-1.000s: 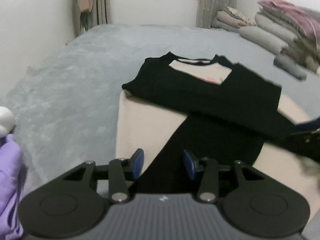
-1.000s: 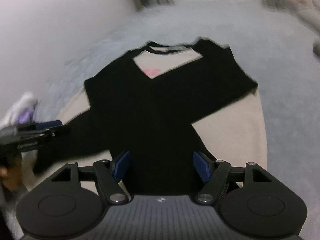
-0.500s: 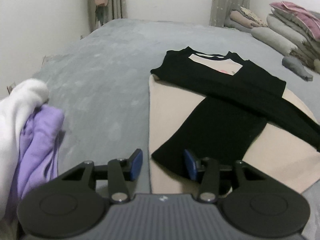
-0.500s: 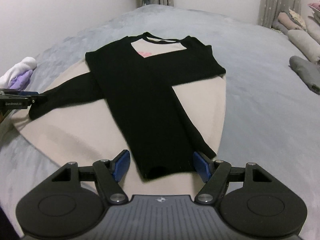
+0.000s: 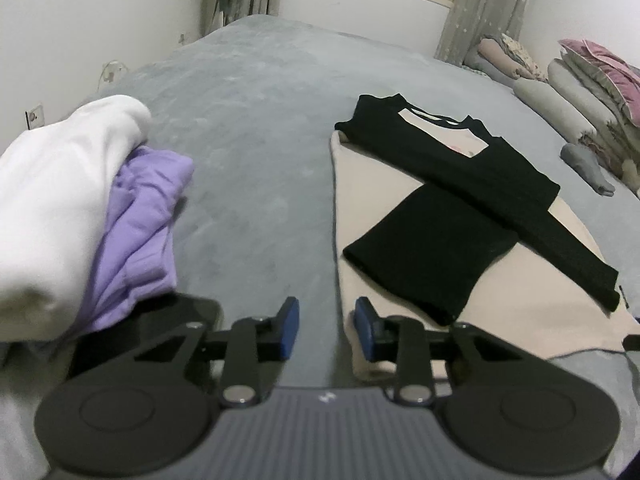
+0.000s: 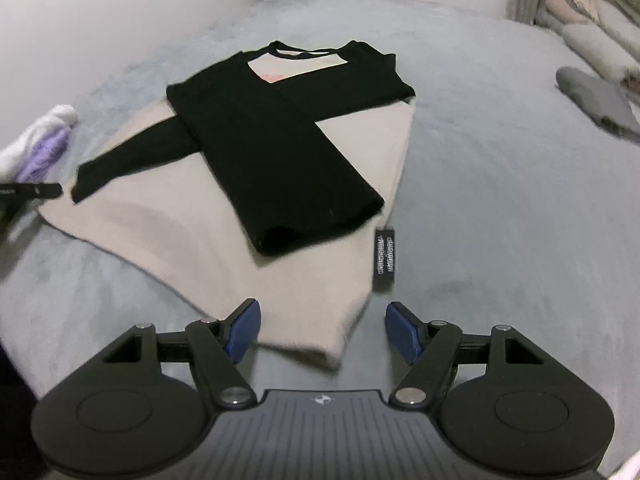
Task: Fold clothes
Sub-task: 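Close the right gripper on the shirt hem beside the tag, then close the left gripper on the hem while the right gripper holds the hem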
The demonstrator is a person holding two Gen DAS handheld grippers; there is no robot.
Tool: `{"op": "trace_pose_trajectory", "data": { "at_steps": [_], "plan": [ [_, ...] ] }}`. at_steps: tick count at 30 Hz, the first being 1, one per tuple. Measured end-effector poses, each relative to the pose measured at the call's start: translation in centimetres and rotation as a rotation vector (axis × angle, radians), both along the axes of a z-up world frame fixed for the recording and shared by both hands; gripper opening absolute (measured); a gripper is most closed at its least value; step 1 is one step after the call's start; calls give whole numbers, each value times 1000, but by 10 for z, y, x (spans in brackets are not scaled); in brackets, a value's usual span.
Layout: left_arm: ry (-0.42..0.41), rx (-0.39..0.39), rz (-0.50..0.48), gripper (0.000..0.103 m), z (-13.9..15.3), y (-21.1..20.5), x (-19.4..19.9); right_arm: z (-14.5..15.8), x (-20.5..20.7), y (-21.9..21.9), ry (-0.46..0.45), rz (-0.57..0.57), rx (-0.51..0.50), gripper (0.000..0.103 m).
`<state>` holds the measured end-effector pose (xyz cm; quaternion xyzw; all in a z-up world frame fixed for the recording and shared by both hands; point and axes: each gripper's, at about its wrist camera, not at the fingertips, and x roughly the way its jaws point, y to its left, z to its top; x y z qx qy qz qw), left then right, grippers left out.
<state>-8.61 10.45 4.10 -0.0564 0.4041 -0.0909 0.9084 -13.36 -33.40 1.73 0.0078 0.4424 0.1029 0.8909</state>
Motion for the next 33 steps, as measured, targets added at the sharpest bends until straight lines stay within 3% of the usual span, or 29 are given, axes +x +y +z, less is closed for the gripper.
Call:
{"op": "trace_pose_trajectory", "data": {
  "at_steps": [6,11,12,18,19,20,22,33],
  "plan": [
    [40,-119,26,26,2,14,-2,1,-13,-33,-7,-58,260,68],
    [59,-178,31,26,0,14,0,-5,-9,-40,-5,-82,360,44],
    [64,-182,28,26,-1,12,1,-6,-8,-40,-3,-79,372,43],
    [90,-195,28,25,-9,4,3,-8,-6,-39,2,-74,373,42],
    [94,-197,30,15,-10,3,3,-9,-4,-39,5,-79,360,36],
    [97,-198,31,10,-11,2,3,-9,-3,-38,7,-84,346,21],
    [105,-201,35,7,-14,0,4,-10,-2,-38,8,-91,330,12],
    [102,-144,29,6,1,-1,-2,11,-29,-52,-73,-88,360,9]
  ]
}}
